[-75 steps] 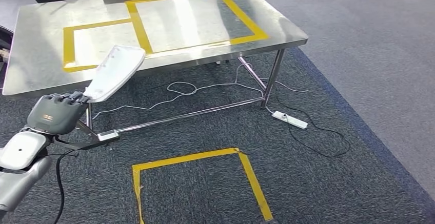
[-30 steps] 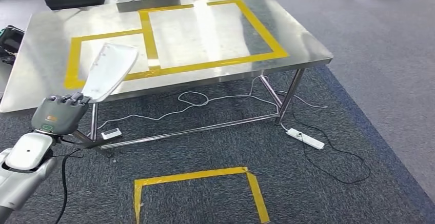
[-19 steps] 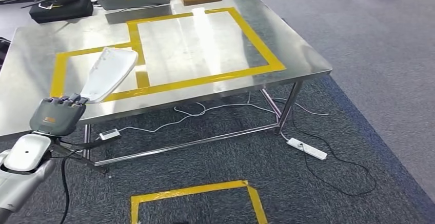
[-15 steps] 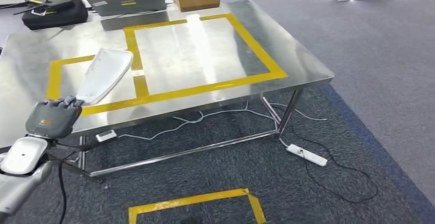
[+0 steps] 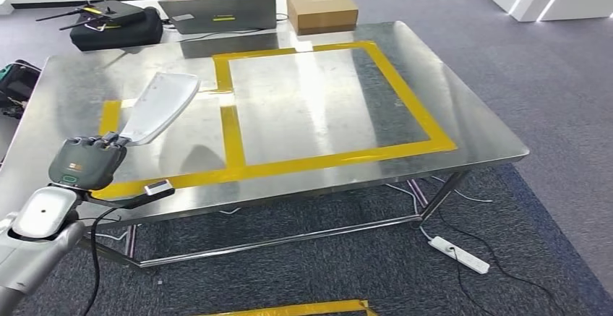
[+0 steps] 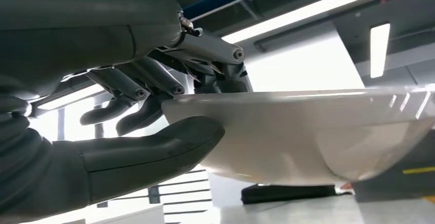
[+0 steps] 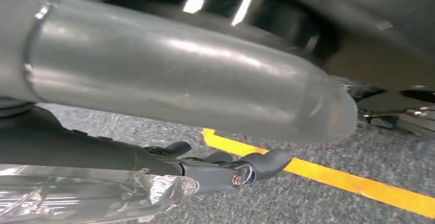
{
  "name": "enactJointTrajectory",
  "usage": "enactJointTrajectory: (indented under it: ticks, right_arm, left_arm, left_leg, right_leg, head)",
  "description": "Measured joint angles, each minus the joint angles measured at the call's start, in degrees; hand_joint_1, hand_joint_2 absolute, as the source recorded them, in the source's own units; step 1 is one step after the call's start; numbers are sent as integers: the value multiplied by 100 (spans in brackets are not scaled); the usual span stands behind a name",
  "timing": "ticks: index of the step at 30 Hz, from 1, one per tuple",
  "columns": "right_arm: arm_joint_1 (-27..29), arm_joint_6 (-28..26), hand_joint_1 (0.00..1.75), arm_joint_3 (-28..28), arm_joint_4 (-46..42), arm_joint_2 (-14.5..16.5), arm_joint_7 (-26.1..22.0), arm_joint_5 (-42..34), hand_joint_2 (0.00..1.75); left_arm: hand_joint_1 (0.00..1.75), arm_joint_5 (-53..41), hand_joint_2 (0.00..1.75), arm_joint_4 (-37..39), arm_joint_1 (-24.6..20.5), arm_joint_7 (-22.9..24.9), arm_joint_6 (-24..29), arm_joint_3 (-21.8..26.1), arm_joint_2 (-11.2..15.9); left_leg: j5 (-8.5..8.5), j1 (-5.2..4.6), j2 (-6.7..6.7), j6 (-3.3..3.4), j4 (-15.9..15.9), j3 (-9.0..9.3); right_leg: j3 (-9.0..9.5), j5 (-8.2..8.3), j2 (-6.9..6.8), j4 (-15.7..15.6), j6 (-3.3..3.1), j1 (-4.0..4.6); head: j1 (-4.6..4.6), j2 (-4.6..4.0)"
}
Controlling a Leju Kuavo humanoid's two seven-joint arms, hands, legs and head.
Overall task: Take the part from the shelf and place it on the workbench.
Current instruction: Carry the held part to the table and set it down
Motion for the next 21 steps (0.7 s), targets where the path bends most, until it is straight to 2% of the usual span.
enactJointTrajectory:
  ticks: [2, 4, 5, 7, 8, 9, 10, 11, 12, 13, 14, 15, 16, 17, 20, 21]
  right_arm:
    - [-8, -3, 0, 13, 1, -1, -8, -1, 0]
    - [-21, -9, 0, 19, -1, 0, -16, -4, 0]
    - [-30, -11, 0, 21, -1, 1, -19, -7, 0]
    - [-41, -16, 0, 32, -1, -1, -21, -20, 0]
    - [-38, -17, 0, 42, -1, -1, -21, -28, 0]
    - [-32, -17, 0, 52, -1, -1, -21, -36, 0]
    - [-27, -18, 0, 62, -1, -1, -21, -40, 0]
    - [-26, -19, 0, 67, -1, -1, -21, -43, 0]
    - [-26, -19, 0, 68, -1, -1, -21, -45, 0]
    - [-31, -19, 0, 69, -1, -1, -21, -48, 0]
    - [-37, -20, 0, 70, -1, -1, -23, -52, 0]
    - [-39, -21, 0, 70, -1, -1, -26, -55, 0]
    - [-39, -22, 0, 70, -1, -2, -28, -57, 0]
    - [-35, -23, 0, 70, -1, -2, -31, -58, 0]
    - [-31, -23, 0, 72, -1, -1, -36, -60, 0]
    - [-36, -23, 0, 73, -1, -1, -39, -60, 0]
  left_arm:
    - [175, -91, 175, 2, 7, 15, 26, 9, 9]
    - [175, -187, 175, 5, 14, 43, 66, 18, 28]
    - [175, -221, 175, 7, 17, 55, 87, 21, 37]
    - [175, -267, 175, 19, 37, 75, 119, 21, 39]
    - [175, -290, 175, 29, 55, 87, 126, 21, 40]
    - [175, -309, 175, 42, 75, 98, 129, 22, 42]
    - [175, -323, 175, 52, 89, 109, 130, 23, 44]
    - [175, -336, 175, 61, 95, 118, 131, 25, 49]
    - [175, -353, 175, 69, 96, 126, 132, 26, 53]
    - [175, -370, 175, 79, 92, 137, 135, 27, 56]
    - [175, -390, 175, 92, 86, 148, 137, 27, 58]
    - [175, -408, 175, 105, 87, 157, 139, 28, 58]
    - [175, -420, 175, 119, 88, 166, 141, 28, 57]
    - [175, -431, 175, 131, 91, 172, 141, 29, 56]
    - [175, -446, 175, 153, 91, 189, 140, 30, 55]
    - [175, -449, 175, 157, 90, 192, 140, 30, 55]
  left_leg:
    - [-27, -12, -21, -65, 45, 40]
    - [-122, -11, -9, -128, 243, 4]
    - [-253, -1, 1, -163, 466, -100]
    - [-586, 36, 11, -233, 1116, -476]
    - [-708, 56, 13, -262, 1382, -666]
    - [-733, 75, 13, -282, 1502, -792]
    - [-628, 92, 14, -297, 1434, -830]
    - [-404, 106, 15, -305, 1189, -786]
    - [-110, 121, 17, -314, 831, -687]
    - [86, 124, 20, -324, 484, -585]
    - [205, 121, 23, -307, 220, -505]
    - [255, 115, 24, -278, 67, -465]
    - [232, 106, 24, -249, 22, -458]
    - [260, 106, 21, -218, 13, -458]
    - [280, 105, 12, -202, 4, -459]
    - [269, 103, 11, -188, 4, -457]
  right_leg:
    - [86, 170, 20, -116, -27, -14]
    - [183, 366, -12, -166, -50, -53]
    - [225, 436, -26, -177, -61, -74]
    - [235, 424, -36, -176, -71, -85]
    - [239, 406, -36, -176, -71, -89]
    - [248, 382, -33, -174, -65, -94]
    - [265, 356, -30, -171, -54, -100]
    - [290, 325, -27, -165, -35, -111]
    - [315, 291, -23, -161, -6, -120]
    - [336, 260, -19, -146, 27, -125]
    - [339, 232, -15, -133, 62, -124]
    - [330, 210, -12, -125, 91, -118]
    - [320, 195, -13, -116, 103, -108]
    - [311, 190, -14, -120, 86, -99]
    - [345, 196, -19, -159, 15, -89]
    - [358, 196, -20, -180, 16, -89]
  head:
    - [8, 1]
    - [-22, 2]
    - [-44, 2]
    - [-91, 2]
    - [-90, 2]
    - [-93, 2]
    - [-92, 2]
    - [-91, 2]
    - [-92, 2]
    - [-94, 2]
    - [-102, 2]
    - [-108, 2]
    - [-113, 2]
    - [-115, 2]
    - [-111, 2]
    - [-112, 2]
